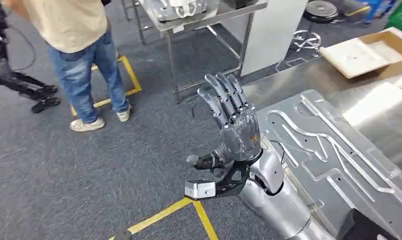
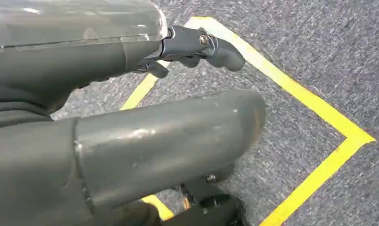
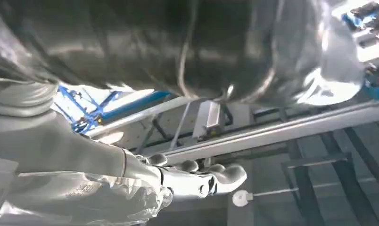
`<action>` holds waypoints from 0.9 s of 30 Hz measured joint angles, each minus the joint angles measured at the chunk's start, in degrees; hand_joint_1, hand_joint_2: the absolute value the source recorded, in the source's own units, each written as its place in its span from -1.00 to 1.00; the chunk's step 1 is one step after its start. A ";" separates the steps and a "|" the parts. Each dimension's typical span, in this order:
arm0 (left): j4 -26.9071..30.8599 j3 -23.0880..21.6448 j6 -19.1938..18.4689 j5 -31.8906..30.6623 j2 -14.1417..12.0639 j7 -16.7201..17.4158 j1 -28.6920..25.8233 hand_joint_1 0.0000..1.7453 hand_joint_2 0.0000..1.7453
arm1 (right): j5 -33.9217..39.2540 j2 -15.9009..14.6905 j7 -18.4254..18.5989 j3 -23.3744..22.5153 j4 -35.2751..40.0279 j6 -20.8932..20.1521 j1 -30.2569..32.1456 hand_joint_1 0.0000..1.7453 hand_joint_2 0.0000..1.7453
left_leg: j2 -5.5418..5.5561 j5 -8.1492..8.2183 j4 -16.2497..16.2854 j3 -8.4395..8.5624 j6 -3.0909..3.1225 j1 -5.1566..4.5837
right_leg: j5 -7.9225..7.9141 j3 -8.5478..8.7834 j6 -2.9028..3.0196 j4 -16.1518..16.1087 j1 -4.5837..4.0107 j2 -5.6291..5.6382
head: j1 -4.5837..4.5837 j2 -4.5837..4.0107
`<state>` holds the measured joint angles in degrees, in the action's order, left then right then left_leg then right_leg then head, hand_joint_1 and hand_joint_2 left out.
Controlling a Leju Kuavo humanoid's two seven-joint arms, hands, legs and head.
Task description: Take the parts from the cabinet and place them on the table.
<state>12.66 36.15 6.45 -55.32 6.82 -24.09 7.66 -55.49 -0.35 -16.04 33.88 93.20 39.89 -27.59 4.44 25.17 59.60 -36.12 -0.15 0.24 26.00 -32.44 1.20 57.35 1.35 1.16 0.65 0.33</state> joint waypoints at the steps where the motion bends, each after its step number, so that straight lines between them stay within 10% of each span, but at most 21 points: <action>1: 0.00 0.00 -0.04 0.02 0.00 -0.02 0.17 -1.00 -1.00 | -0.09 0.04 -0.02 0.00 0.00 0.04 -0.02 -1.00 -1.00 | -1.98 2.19 3.57 -1.73 -0.33 0.18 | 0.01 0.02 0.03 0.00 -0.11 -0.85 | 0.07 0.00; 3: 0.00 0.00 -0.04 0.11 -0.04 -0.06 0.39 -1.00 -1.00 | -0.24 0.00 -0.02 0.00 -0.02 0.04 0.27 -1.00 -1.00 | -3.59 6.16 12.24 -5.86 -0.89 0.56 | 0.20 0.00 0.23 0.03 -0.42 -2.57 | 0.05 0.00; 5: 0.00 0.02 0.04 0.11 -0.04 -0.11 0.26 -1.00 -1.00 | -0.55 0.02 -0.02 0.00 -0.02 0.04 0.75 -1.00 -1.00 | -4.02 6.20 14.94 -7.06 -1.23 0.71 | 0.34 0.02 0.18 0.05 -0.50 -4.04 | 0.07 0.00; 7: 0.00 0.02 0.11 0.11 -0.20 -0.44 0.29 -1.00 -1.00 | -0.94 0.02 0.00 0.00 0.00 0.04 0.88 -1.00 -1.00 | -4.77 1.69 7.15 -2.75 -1.20 0.78 | 0.65 0.15 -0.07 0.26 -0.51 -5.49 | 0.07 0.00; 9: 0.00 0.02 0.13 -0.04 -0.24 -0.46 0.75 -1.00 -1.00 | -1.38 0.04 0.00 -0.02 0.24 0.04 0.90 -1.00 -1.00 | -8.78 -0.23 -1.62 1.83 -0.70 0.33 | 1.16 0.40 -0.58 0.56 -0.80 -6.54 | 0.07 0.00; 14: 0.00 0.00 -0.20 -0.57 -0.28 -0.22 1.28 -1.00 -1.00 | -2.25 0.04 0.00 -0.26 0.96 0.07 1.39 -1.00 -1.00 | -5.76 -0.83 -2.13 1.93 1.38 0.19 | 1.80 0.65 -1.95 0.71 -1.25 -8.78 | -0.04 0.00; 17: 0.00 0.00 -0.22 -1.12 -0.31 -0.04 1.82 -1.00 -1.00 | -2.71 0.02 0.00 -1.05 1.60 0.17 2.29 -1.00 -1.00 | -4.23 -1.12 -2.34 1.78 2.36 0.43 | 7.37 -3.51 -2.51 10.14 -0.60 -1.99 | -0.08 0.00; 20: 0.00 0.00 -0.17 -1.44 -0.31 -0.02 1.98 -1.00 -1.00 | -3.35 -0.07 -0.02 -1.79 1.60 0.17 3.71 -1.00 -1.00 | -2.00 -1.11 -2.20 1.74 2.39 0.39 | 9.31 -8.23 -2.67 18.70 -0.58 -1.25 | -0.06 0.00; 23: 0.00 -0.02 -0.07 -1.51 -0.31 0.00 1.99 -1.00 -1.00 | -3.72 -0.07 -0.09 -2.41 2.10 0.17 4.27 -1.00 -1.00 | 0.46 -0.94 -1.68 1.76 2.14 0.40 | 1.37 -3.34 -2.17 6.99 -0.44 0.00 | -0.06 0.00; 25: 0.00 -0.02 -0.04 -1.46 -0.33 0.00 2.14 -1.00 -1.00 | -4.11 -0.04 -0.09 -2.90 2.45 0.17 4.52 -1.00 -1.00 | 1.57 -0.69 -1.02 1.20 1.52 0.16 | 0.92 -1.09 -1.71 1.66 -0.08 4.03 | -0.04 0.00; 27: 0.00 -0.02 -0.02 -1.42 -0.39 0.00 2.05 -1.00 -1.00 | -4.26 -0.04 -0.09 -3.24 2.69 0.17 4.95 -1.00 -1.00 | 2.63 -0.93 -1.23 0.81 0.76 0.61 | 0.93 -1.29 -1.63 1.86 -0.58 2.92 | -0.08 0.00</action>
<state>12.66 36.13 6.43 -56.74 6.43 -24.09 9.71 -59.76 -0.39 -16.13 30.64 95.89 40.06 -22.64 7.07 24.23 58.37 -35.32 0.60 0.85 26.93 -33.73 -0.43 59.22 0.77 4.07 0.57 0.33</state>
